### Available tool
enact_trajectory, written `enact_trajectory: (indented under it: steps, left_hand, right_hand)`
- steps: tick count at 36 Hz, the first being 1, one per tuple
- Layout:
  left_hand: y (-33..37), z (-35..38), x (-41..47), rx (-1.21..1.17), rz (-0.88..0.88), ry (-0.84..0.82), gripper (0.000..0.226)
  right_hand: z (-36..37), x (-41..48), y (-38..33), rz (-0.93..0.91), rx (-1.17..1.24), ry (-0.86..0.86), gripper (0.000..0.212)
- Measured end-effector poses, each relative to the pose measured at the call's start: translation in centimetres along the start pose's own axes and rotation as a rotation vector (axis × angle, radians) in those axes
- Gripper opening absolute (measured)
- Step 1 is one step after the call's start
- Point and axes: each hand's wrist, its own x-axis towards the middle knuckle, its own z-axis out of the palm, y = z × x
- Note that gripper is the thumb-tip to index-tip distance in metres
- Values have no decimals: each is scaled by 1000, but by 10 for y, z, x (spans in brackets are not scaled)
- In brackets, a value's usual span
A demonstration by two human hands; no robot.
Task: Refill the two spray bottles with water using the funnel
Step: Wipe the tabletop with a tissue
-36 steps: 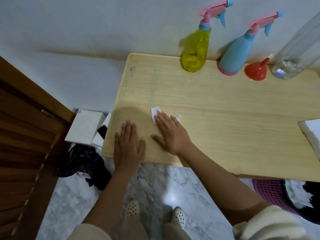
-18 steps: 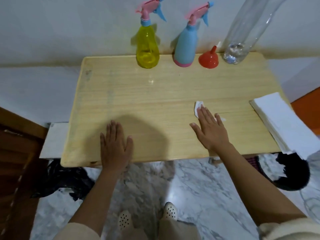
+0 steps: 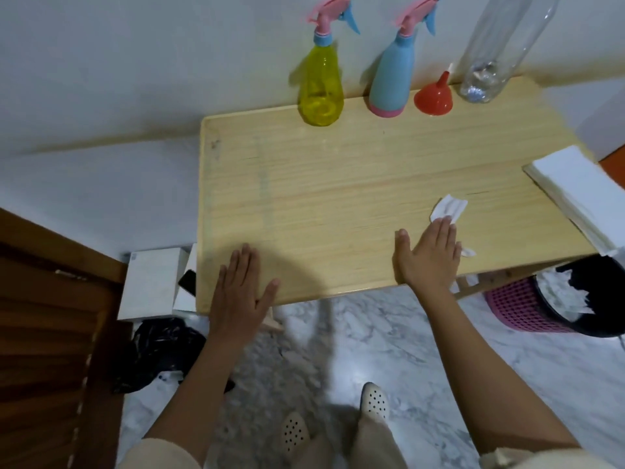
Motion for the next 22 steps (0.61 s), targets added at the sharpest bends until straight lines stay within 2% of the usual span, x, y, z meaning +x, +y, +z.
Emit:
enact_trajectory:
  steps: [3,11,15,18,22]
  left_hand:
    - [-19,-6,-7,-9,-9,-5,97]
    - [-52,-22,-23,-43,-39,-17,102]
    - [-55,-22,-26,-90,-37,-11,97]
    - [-54,-19,-26,-127,-46,13,88]
    - [-50,-20,-25,-134,-55,42,87]
  right_hand:
    - [17,-30,-32,-57,8,-25,77]
    - [75,-120,-120,-357,18,-190,75]
    - [65,-114,-122,-435,34,-250,64]
    - [42,-93,-108,-503,172,-269,52]
    - [24,-61,-97,-674,118,-324,92]
